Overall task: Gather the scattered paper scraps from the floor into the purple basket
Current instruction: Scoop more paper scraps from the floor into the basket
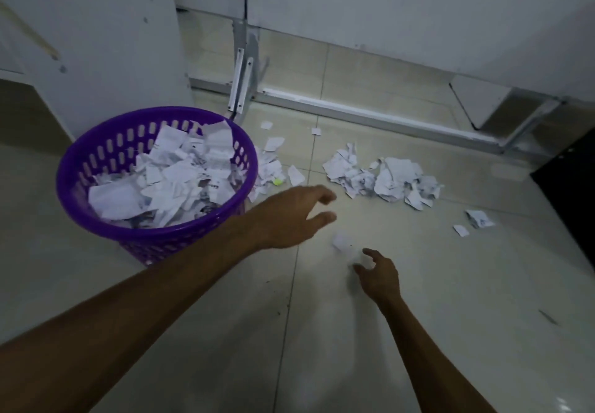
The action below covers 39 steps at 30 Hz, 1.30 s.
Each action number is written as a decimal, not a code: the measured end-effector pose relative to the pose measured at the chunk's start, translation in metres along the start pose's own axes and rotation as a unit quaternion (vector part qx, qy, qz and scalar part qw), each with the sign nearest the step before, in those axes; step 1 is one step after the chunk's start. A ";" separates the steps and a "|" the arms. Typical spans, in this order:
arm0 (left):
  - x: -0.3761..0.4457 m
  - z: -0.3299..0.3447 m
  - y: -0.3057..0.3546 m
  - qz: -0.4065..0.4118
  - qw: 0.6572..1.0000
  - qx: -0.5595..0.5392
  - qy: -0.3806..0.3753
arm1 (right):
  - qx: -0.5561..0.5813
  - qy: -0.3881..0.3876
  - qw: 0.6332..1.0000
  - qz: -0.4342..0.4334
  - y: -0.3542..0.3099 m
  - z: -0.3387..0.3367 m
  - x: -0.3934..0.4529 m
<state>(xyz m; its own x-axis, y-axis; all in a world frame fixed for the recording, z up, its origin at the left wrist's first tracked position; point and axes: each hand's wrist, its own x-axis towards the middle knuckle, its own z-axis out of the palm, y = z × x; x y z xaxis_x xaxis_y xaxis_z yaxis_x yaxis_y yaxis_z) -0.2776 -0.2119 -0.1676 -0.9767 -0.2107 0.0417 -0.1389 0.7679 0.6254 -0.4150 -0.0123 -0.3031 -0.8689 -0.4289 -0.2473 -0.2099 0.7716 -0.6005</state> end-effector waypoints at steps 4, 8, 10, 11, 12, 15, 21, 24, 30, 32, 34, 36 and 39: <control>0.003 0.046 -0.028 -0.081 0.993 -0.029 -0.083 | -0.003 0.010 1.000 -0.026 0.007 0.008 0.007; 0.008 0.089 -0.055 -0.189 0.977 -0.080 -0.063 | 0.014 0.011 0.998 -0.065 -0.011 0.023 0.020; 0.010 0.105 -0.068 -0.251 0.964 -0.089 -0.004 | 0.007 -0.011 0.993 -0.118 -0.032 0.037 0.030; 0.009 0.112 -0.075 -0.276 0.957 -0.087 0.023 | 0.003 -0.023 0.989 -0.143 -0.044 0.045 0.037; 0.007 0.118 -0.083 -0.296 0.950 -0.089 0.040 | 0.001 -0.034 0.986 -0.164 -0.055 0.054 0.043; 0.001 0.133 -0.102 -0.306 0.948 -0.063 0.065 | 0.011 -0.070 0.981 -0.178 -0.078 0.080 0.064; 0.027 0.130 -0.126 -0.315 0.923 0.045 0.214 | -0.029 -0.049 0.982 -0.178 -0.099 0.102 0.109; 0.045 0.136 -0.131 -0.400 0.890 0.022 0.219 | -0.054 -0.026 0.977 -0.206 -0.130 0.099 0.147; 0.065 0.147 -0.133 -0.433 0.858 -0.018 0.277 | -0.201 -0.107 0.911 -0.344 -0.217 0.129 0.202; 0.061 0.148 -0.140 -0.396 0.871 -0.004 0.291 | -0.300 -0.140 0.868 -0.372 -0.228 0.146 0.211; 0.055 0.147 -0.144 -0.351 0.884 -0.023 0.308 | -0.369 -0.166 0.839 -0.364 -0.217 0.151 0.217; 0.051 0.144 -0.146 -0.320 0.887 -0.039 0.330 | -0.337 -0.196 0.857 -0.336 -0.197 0.148 0.222; 0.048 0.142 -0.148 -0.302 0.874 -0.032 0.379 | -0.283 -0.173 0.882 -0.335 -0.172 0.143 0.212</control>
<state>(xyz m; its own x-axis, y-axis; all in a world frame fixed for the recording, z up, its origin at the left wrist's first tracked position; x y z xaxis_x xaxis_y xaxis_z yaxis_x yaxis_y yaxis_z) -0.3275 -0.2497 -0.3682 -0.3372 -0.9245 0.1779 -0.5579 0.3484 0.7532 -0.4996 -0.3029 -0.3610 -0.2971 -0.9197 -0.2568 -0.8992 0.3600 -0.2488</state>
